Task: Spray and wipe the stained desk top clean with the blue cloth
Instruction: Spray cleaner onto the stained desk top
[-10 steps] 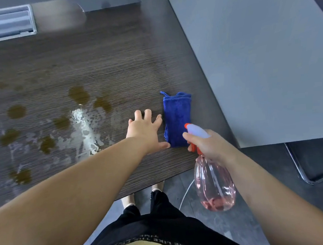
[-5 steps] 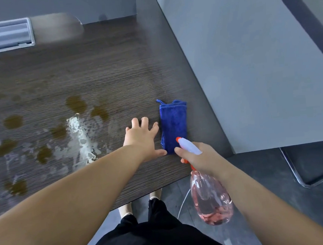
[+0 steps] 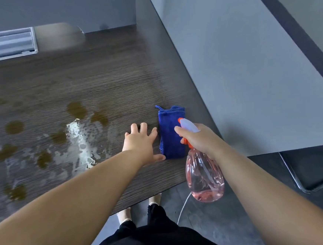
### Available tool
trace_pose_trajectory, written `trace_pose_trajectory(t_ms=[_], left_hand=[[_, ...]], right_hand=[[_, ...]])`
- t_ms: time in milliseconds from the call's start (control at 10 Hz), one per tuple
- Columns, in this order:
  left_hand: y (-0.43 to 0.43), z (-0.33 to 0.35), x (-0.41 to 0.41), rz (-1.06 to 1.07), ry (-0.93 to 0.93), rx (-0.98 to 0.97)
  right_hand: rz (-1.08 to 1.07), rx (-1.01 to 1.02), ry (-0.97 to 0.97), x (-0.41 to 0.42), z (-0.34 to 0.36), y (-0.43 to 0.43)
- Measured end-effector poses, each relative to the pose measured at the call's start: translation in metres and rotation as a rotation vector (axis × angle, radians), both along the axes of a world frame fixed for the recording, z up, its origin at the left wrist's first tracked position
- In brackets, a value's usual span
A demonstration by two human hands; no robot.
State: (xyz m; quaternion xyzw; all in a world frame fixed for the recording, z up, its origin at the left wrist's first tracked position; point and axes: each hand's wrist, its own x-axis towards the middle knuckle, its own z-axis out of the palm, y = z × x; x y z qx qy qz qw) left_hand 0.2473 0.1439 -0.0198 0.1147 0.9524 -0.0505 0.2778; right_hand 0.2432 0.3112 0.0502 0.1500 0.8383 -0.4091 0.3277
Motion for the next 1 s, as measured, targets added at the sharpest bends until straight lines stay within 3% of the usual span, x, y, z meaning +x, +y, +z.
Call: trace_pose_trajectory(t_ms=[600, 1000], left_hand=[[0.0, 0.001, 0.001, 0.006, 0.011, 0.014], [0.0, 0.002, 0.001, 0.001, 0.007, 0.003]], right_hand=[[-0.064, -0.047, -0.119, 0.056, -0.02, 0.023], [0.057, 0.003, -0.149, 0.067, -0.019, 0.006]])
